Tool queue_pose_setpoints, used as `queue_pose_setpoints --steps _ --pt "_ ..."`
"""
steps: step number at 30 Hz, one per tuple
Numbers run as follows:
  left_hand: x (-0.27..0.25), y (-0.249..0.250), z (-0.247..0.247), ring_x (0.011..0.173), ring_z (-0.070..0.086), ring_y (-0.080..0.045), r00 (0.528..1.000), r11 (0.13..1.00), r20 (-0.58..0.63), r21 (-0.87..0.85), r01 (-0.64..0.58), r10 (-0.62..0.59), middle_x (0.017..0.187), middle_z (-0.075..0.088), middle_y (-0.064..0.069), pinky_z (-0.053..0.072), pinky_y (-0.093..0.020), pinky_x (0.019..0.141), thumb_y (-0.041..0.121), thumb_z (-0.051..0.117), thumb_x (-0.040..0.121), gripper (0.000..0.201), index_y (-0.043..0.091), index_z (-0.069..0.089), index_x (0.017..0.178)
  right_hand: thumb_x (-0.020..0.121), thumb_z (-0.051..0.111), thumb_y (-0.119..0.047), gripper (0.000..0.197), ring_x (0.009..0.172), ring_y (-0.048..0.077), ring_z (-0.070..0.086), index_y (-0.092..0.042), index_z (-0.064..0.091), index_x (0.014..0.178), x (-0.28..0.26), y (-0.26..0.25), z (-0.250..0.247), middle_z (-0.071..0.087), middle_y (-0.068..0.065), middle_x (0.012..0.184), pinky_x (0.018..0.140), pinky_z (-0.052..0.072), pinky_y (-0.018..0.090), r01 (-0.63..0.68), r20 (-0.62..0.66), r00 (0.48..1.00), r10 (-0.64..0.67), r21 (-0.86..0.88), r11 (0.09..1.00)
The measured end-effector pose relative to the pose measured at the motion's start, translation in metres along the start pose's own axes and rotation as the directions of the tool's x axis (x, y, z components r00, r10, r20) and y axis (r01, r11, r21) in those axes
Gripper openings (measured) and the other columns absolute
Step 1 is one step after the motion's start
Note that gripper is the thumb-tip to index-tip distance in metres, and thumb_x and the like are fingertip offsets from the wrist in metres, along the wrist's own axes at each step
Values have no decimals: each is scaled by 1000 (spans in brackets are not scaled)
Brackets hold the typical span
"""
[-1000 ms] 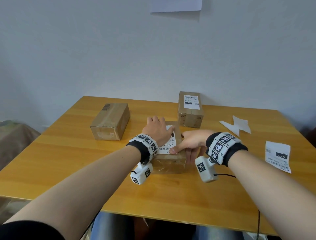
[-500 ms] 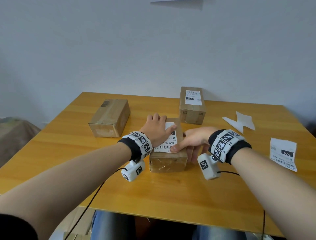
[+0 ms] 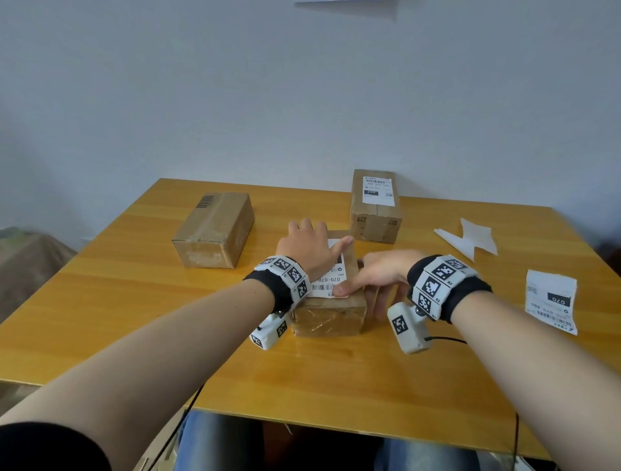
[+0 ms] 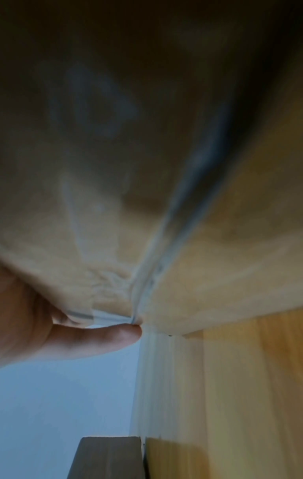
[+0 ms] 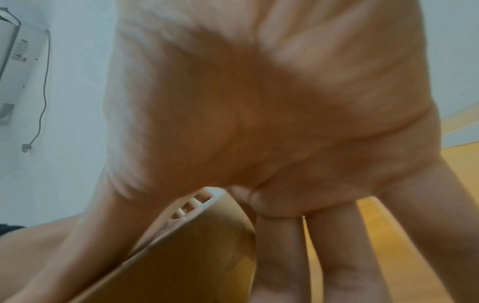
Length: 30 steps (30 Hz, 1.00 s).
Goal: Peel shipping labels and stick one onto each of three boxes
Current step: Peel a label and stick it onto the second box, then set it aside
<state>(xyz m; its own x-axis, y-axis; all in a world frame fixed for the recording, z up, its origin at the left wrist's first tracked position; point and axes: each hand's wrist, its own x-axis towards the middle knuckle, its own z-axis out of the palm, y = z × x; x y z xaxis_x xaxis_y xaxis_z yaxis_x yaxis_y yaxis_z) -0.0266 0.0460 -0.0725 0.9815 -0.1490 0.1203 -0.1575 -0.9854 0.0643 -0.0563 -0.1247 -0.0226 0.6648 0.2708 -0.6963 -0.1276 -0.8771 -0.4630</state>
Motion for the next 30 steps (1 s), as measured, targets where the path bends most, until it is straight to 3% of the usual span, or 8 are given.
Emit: queue_pose_setpoints --steps 8,11,15,19,22,25,28,30 --pt "11 -2 2 112 55 -33 999 1000 -36 10 30 -29 124 59 -14 50 -42 75 72 19 99 74 15 57 127 91 74 -53 41 63 18 76 -17 70 109 -7 -6 -2 81 15 101 45 52 17 38 21 999 -37 -5 999" --pt "16 -2 1 108 56 -33 998 999 -41 16 41 -40 116 62 -13 44 -39 71 70 21 100 72 14 60 122 91 75 -52 44 64 18 75 -16 70 117 -6 -9 -3 79 16 110 45 52 17 40 23 999 -39 -49 998" --pt "24 -1 1 102 59 -33 998 999 -44 16 52 -51 105 65 -13 40 -37 68 63 22 104 67 12 64 116 89 78 -51 38 72 22 75 -22 69 109 -4 -10 -5 79 13 110 45 52 18 31 30 999 -30 -62 998" --pt "31 -4 -1 89 64 -32 999 997 -46 69 -17 20 92 65 -10 48 -40 66 49 25 110 55 12 66 111 88 77 -52 39 78 25 76 -23 67 113 -3 -8 -5 78 14 113 46 53 19 32 27 999 -31 -52 998" --pt "36 -7 -3 78 67 -31 997 992 -15 101 -80 82 78 62 -6 57 -43 72 34 29 113 43 12 66 111 90 77 -50 36 67 18 75 -24 65 112 -4 -8 -5 77 13 111 45 54 20 42 32 999 -40 -40 998" --pt "42 -10 -3 76 67 -31 994 986 -5 134 -104 106 78 63 -6 59 -46 75 27 31 113 38 13 66 117 91 77 -47 29 59 11 74 -26 64 107 -2 -7 -6 76 7 102 45 53 19 52 30 998 -51 -43 998" --pt "48 -14 -5 82 68 -32 991 974 28 181 -134 131 86 65 -7 56 -43 72 19 35 112 35 20 62 133 86 78 -55 38 86 25 80 -29 66 110 1 -8 -6 78 8 108 49 55 20 28 26 999 -26 -79 997" --pt "54 -18 -4 86 67 -32 984 955 78 238 -176 162 93 64 -6 48 -38 63 10 38 108 48 30 47 151 84 79 -57 38 91 28 79 -30 66 108 2 -9 -6 79 7 110 51 56 21 26 26 999 -24 -83 996"
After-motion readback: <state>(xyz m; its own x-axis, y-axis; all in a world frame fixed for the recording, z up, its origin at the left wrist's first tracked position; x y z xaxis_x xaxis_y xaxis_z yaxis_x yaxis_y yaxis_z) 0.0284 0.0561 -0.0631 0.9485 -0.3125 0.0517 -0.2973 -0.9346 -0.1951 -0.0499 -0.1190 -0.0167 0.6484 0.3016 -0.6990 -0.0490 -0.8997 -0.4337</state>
